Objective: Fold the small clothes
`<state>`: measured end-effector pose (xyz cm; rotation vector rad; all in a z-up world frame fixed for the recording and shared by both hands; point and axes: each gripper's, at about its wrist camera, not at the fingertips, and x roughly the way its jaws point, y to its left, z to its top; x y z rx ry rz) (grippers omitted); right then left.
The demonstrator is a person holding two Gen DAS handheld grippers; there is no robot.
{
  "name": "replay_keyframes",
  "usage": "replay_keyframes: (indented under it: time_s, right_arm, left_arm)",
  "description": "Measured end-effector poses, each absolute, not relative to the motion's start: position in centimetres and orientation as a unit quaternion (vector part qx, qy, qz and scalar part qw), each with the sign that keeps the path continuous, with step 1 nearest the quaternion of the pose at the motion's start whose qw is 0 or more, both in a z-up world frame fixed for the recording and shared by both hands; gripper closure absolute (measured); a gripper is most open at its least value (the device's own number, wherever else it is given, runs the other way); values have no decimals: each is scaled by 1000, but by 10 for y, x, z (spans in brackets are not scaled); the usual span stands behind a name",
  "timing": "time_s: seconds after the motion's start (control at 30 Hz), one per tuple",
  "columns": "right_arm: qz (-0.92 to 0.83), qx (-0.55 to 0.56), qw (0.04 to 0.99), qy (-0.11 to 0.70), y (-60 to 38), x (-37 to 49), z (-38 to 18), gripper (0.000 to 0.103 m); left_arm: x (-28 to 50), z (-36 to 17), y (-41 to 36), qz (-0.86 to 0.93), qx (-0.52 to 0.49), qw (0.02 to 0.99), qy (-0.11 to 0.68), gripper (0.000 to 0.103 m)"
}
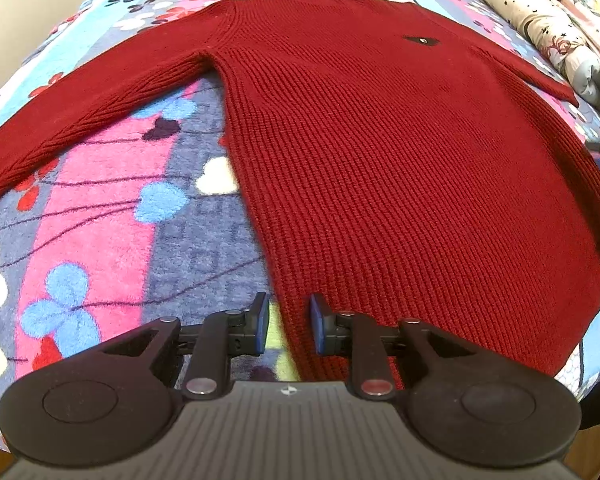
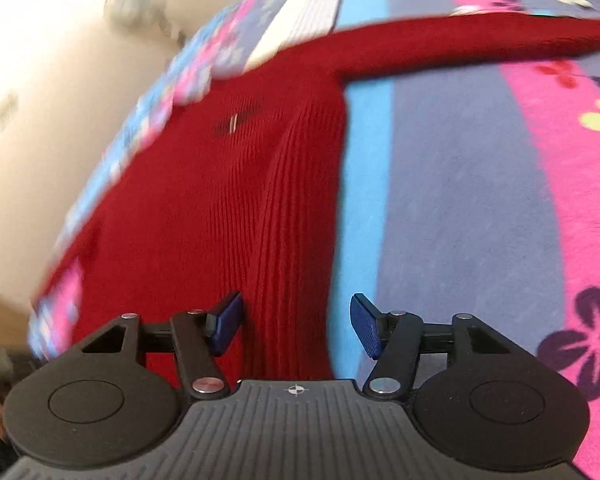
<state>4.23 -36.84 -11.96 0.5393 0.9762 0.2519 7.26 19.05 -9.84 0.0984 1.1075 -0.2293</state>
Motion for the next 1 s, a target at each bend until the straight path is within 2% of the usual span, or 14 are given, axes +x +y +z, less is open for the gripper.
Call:
replay_keyframes:
  time_s: [0.07, 0.13, 0.2, 0.33, 0.47, 0.63, 0.7, 0.73, 0.8, 0.83, 1.0]
  right_arm:
    - [105, 289, 846, 436, -387, 40, -112, 42]
    - [66, 264, 858, 435, -398, 39, -109, 42]
    - [41, 213, 860, 462, -395, 41, -117, 44]
    - [123, 207, 828, 507, -371, 41, -131, 46]
    - [163, 225, 807, 521, -352, 39, -140, 43]
    - [170, 197, 814, 519, -330, 46, -141, 39]
    - [173, 188, 819, 513, -328, 44, -138, 52]
    - [177, 185, 821, 510, -328, 42, -137, 68]
    - [177, 185, 828, 499, -334, 43, -132, 86]
    - [175, 188, 832, 492, -337, 42, -130, 90]
    - [152, 214, 850, 458, -373, 36, -104, 92]
  left_arm:
    - [72, -99, 191, -109, 46, 843, 525, 75]
    - [73, -99, 191, -110, 46, 843, 524, 75]
    - [73, -99, 191, -111, 49, 843, 524, 75]
    - [73, -99, 189, -112, 53, 843, 524, 75]
    - [73, -99, 188, -112, 55, 843, 524, 75]
    - [72, -99, 188, -112, 55, 843, 524, 74]
    - [72, -99, 189, -112, 55, 842, 524, 74]
    - [72, -99, 189, -113, 55, 842, 524, 74]
    - [72, -99, 188, -114, 57, 842, 524, 74]
    - [72, -99, 188, -114, 57, 842, 524, 74]
    - [72, -99, 189, -117, 56, 842, 524, 74]
